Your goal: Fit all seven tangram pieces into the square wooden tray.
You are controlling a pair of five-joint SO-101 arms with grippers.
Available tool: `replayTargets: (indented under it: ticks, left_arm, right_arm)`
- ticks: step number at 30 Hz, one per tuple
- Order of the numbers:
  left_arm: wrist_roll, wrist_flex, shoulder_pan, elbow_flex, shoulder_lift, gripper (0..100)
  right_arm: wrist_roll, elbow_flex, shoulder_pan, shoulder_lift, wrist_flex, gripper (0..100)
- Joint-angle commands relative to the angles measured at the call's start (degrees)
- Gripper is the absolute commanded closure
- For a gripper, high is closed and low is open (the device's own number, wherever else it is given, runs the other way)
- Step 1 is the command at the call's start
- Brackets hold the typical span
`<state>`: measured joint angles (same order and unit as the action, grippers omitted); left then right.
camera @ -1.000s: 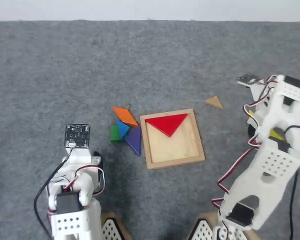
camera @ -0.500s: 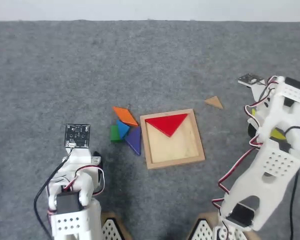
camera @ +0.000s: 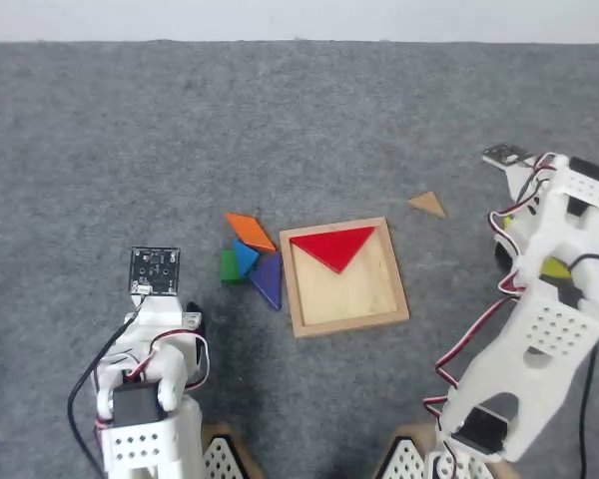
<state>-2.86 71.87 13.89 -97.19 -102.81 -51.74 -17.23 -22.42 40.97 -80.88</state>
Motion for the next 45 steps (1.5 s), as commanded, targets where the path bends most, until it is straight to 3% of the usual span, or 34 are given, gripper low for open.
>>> replayTargets:
  ticks: [1,8,15,22,25,35,37,42,45]
  left_arm:
    - [0.62,0.35,0.09,0.66,-1.32,90]
    - [0.62,0.35,0.09,0.66,-1.32,90]
    - [0.62,0.35,0.09,0.66,-1.32,90]
    - [0.62,0.35,0.09,0.66,-1.32,90]
    - [0.62,0.35,0.09,0.66,-1.32,90]
    - [0.62,0.35,0.09,0.66,-1.32,90]
    - [0.62,0.35,0.09,0.66,-1.32,90]
    - [0.62,0.35,0.09,0.66,-1.32,90]
    - [0.62,0.35,0.09,0.66,-1.32,90]
  right_arm:
    - [1.32,3.96,-2.24,1.8,4.7,76.4]
    - [1.32,4.66,-2.33,1.71,5.85,84.0]
    - [-4.31,4.66,-3.82,-6.11,-1.8,73.1]
    - [-5.36,8.7,-6.11,-21.05,-6.55,74.1]
    - [-8.79,16.62,-6.29,-23.6,-3.82,74.2]
    - [-6.95,35.69,-5.85,-30.02,18.42,73.8]
    - [-7.12,35.69,-5.23,-30.81,18.59,72.6]
    - [-7.21,35.69,-2.68,-32.75,11.56,57.2]
    - [-7.12,35.78,-2.51,-33.45,11.38,58.2]
